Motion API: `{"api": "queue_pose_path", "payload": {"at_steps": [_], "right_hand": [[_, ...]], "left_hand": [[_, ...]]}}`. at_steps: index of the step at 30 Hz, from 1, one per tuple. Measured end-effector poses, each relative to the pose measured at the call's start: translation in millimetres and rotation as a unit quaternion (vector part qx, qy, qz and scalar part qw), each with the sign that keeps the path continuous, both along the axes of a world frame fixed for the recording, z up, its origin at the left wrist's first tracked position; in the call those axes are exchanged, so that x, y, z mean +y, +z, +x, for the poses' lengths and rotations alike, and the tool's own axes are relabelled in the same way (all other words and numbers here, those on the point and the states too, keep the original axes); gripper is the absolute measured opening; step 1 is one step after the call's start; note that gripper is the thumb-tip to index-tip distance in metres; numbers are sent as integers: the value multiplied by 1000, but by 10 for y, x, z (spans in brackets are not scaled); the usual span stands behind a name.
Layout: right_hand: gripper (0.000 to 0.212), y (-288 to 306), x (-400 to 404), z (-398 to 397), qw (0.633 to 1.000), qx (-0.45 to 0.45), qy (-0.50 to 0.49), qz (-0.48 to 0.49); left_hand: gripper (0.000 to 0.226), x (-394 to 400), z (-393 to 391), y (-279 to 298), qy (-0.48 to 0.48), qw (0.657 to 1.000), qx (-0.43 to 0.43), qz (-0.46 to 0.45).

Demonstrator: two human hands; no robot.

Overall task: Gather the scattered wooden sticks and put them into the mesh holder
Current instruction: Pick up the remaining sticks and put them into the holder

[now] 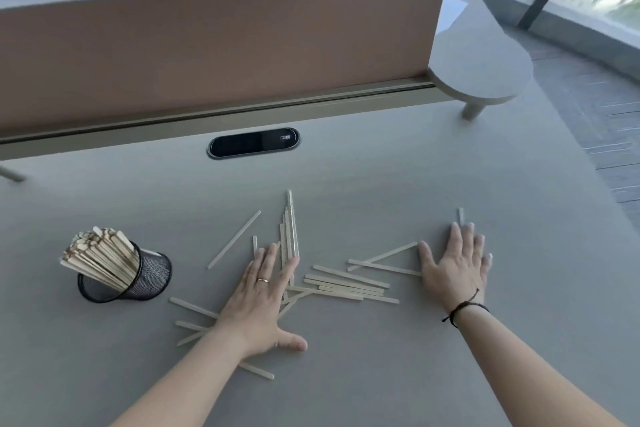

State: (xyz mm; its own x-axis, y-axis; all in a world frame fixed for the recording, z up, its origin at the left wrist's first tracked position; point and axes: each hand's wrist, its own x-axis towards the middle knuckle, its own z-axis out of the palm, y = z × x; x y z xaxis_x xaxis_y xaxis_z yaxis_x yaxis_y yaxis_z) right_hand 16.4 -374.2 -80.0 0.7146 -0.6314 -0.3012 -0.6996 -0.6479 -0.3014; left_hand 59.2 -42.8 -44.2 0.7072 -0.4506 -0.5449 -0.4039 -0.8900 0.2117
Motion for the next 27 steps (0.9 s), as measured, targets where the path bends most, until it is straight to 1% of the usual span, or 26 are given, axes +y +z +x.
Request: {"api": "queue_pose_path", "payload": {"at_steps": [3,5,7,11,15,18,22,27], "right_hand": [[75,11,222,71,994,-27,106,6],[74,40,429,119,984,-41,175,23],[76,55,647,156,970,-48,233,39],[86,48,1052,208,942,-46,330,42],[95,57,1398,246,922,-49,380,55],[97,48,1604,263,911,-48,406,51],[98,65,1839,299,902,-36,426,55],[95,95,2037,281,886,-27,461,50]], "left_hand": [[134,-29,-11,-8,8,999,-6,-36],[132,20,-23,-1,6,999,-11,-43],[134,131,-37,28,9,999,-15,-32],[140,511,-70,94,36,999,-29,11],[149,943,-137,104,63,998,-11,26],[154,1141,-194,66,72,997,-9,28],[149,1173,-238,-5,94,995,-33,-2],[144,1107,-232,-68,146,986,-51,-66]]}}
